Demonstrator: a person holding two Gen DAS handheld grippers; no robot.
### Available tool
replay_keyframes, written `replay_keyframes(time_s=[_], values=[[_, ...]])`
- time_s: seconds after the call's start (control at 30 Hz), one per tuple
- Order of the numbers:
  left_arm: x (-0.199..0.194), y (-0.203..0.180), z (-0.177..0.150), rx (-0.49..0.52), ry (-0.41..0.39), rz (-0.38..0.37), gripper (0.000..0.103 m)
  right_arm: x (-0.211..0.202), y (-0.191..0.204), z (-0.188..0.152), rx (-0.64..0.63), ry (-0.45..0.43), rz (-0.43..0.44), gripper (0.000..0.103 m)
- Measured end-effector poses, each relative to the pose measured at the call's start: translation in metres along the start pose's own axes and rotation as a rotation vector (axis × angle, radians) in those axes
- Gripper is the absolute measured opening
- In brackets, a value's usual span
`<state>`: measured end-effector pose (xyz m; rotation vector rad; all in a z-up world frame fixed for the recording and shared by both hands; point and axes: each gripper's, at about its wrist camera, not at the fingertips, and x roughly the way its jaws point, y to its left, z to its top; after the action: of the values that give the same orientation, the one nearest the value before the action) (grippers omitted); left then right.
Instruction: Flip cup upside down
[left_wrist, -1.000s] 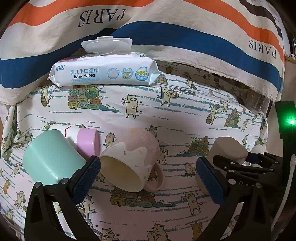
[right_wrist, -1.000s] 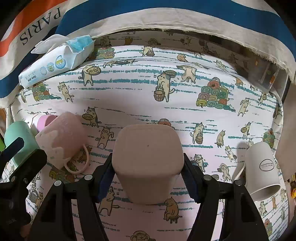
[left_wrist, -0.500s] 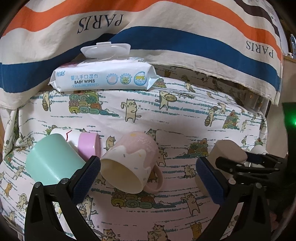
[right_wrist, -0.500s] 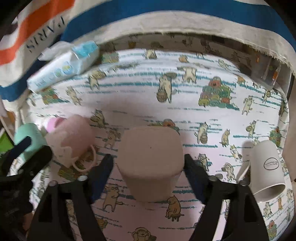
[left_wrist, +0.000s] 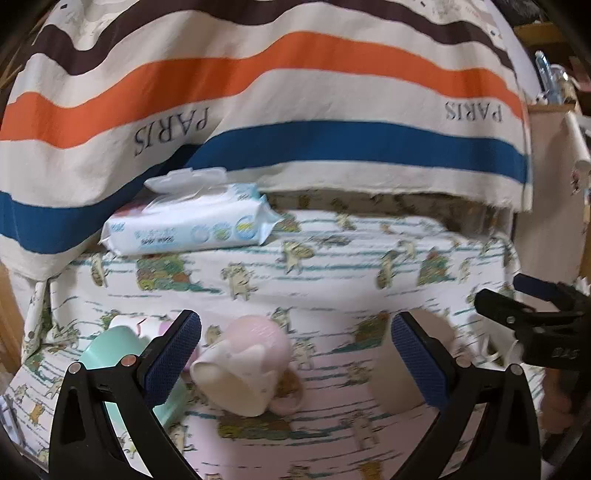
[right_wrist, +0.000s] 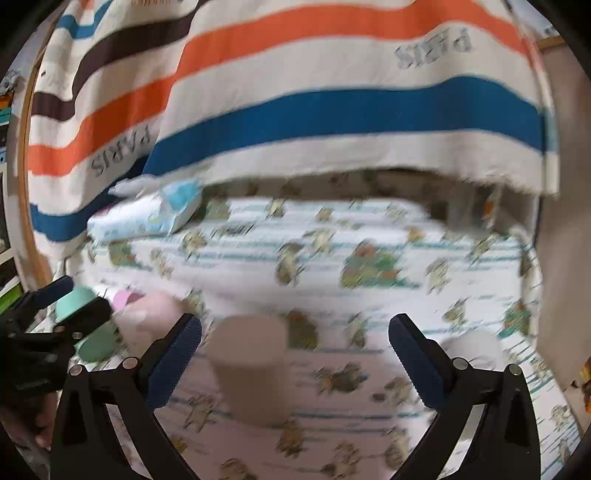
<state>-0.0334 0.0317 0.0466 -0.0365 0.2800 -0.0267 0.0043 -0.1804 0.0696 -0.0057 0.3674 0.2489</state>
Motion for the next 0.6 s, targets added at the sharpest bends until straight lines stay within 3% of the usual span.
replay_keyframes(time_s=[0.13,0.27,0.6], values=[[-0.009,-0.011,0.009,0.000,-0.049,-0.007,0.102,-0.005,-0.014,-0.005,0.014,-0.056,-0.018,0.102],[-0.010,-0.020,0.004,0.000,-0.095,0.012,0.102,0.001,-0.024,-0.020,0.038,-0.031,-0.021,0.102],[0.015,-0.021,-0.027,0.003,-0.026,0.028,0.102,0.013,-0.028,-0.041,0.049,0.001,-0.064,0.102]])
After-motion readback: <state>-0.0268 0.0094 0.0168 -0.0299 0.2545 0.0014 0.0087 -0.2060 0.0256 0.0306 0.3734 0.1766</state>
